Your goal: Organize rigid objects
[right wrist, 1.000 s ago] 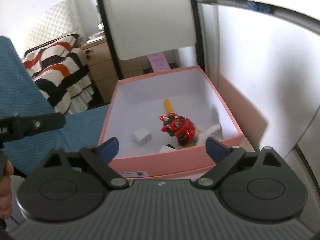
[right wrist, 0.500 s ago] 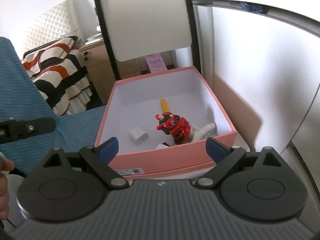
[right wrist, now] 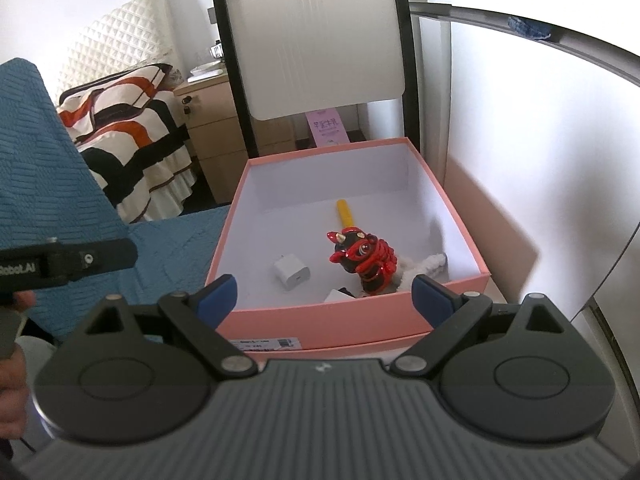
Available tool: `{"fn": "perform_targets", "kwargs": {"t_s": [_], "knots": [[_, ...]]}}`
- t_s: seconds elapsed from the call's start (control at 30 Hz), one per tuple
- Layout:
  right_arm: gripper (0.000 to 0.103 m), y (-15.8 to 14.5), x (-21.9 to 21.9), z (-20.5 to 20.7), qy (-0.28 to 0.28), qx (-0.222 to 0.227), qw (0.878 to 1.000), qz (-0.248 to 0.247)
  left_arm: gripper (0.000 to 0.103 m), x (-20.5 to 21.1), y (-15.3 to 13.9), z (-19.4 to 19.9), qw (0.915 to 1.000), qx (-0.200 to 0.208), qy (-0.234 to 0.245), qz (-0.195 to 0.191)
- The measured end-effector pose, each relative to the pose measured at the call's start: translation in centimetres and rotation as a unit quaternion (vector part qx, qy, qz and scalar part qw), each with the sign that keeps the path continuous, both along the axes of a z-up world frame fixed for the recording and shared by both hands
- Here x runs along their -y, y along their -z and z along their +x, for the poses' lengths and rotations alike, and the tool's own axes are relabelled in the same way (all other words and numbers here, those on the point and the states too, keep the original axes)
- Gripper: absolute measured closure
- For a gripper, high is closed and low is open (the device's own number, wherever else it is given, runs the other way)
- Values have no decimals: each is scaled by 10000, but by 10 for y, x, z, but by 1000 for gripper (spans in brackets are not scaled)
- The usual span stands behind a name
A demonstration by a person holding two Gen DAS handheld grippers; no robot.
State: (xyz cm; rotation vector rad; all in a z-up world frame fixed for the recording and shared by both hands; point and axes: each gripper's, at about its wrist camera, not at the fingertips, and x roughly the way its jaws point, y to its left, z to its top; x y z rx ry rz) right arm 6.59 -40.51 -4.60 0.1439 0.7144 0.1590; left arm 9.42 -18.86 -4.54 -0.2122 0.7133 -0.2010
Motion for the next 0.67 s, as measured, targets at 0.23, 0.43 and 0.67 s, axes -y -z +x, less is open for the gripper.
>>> {"fn": "perform_targets", "kwargs": {"t_s": [0.23,0.43,0.67], "knots": [[7,0,0,-1,-13,-9,10000,-24,0,1,-1,-1,10000,12,-10,-8],[7,0,-4,-2,-52,-32,10000,-10,0,0,-1,-2,10000,-12,-44,1],[7,1,-4,-1,-84,-59,9999,-6,0,-1,-1,-3,10000,19,-35,-6]]}}
